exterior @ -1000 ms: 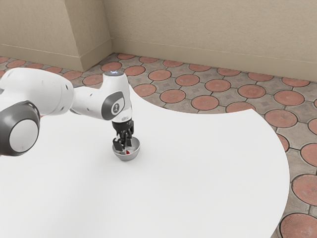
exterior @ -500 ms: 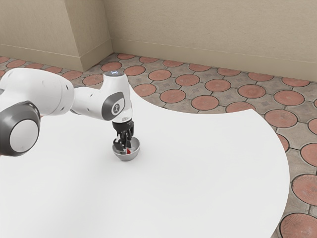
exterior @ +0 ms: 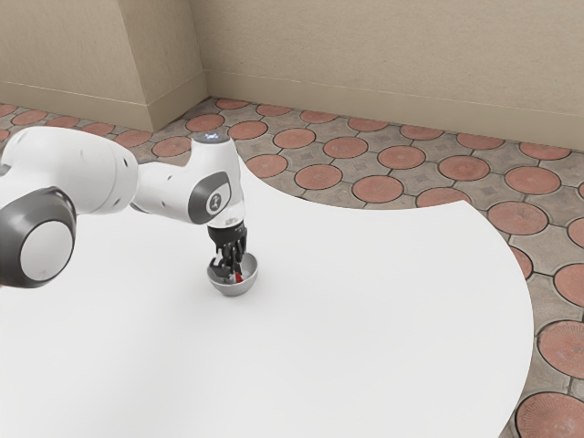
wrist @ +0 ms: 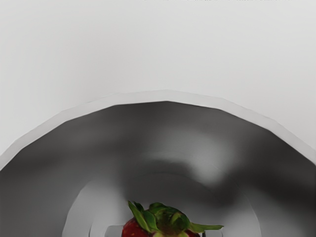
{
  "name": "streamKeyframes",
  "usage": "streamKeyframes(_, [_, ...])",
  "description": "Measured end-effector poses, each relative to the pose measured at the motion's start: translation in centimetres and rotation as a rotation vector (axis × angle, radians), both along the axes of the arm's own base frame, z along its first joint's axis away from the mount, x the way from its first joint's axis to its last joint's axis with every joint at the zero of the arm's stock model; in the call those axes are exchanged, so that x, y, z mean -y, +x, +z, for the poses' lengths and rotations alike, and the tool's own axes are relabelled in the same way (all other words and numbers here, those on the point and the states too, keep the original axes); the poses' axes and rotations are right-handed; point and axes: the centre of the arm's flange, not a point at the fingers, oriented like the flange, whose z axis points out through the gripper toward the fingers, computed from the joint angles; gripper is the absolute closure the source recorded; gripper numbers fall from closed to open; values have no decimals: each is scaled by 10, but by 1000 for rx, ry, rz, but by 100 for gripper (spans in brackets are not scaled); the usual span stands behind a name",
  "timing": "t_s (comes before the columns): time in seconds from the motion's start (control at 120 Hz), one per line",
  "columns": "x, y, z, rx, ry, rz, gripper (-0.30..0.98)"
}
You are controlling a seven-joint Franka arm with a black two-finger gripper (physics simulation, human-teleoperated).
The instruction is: Take strawberry from the bowl
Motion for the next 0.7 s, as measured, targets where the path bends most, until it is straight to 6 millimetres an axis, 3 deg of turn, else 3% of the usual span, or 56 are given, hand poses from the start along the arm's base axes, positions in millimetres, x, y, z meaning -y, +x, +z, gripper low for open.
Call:
streamKeyframes(0.233, [3, 0, 7, 5, -2, -8, 73])
streamKeyframes(0.408, [8, 1, 28, 27, -5, -18, 76])
streamKeyframes(0.583, [30, -4, 66, 63, -11, -53, 78])
streamKeyframes(0.7, [63, -7, 91, 82, -16, -106, 79])
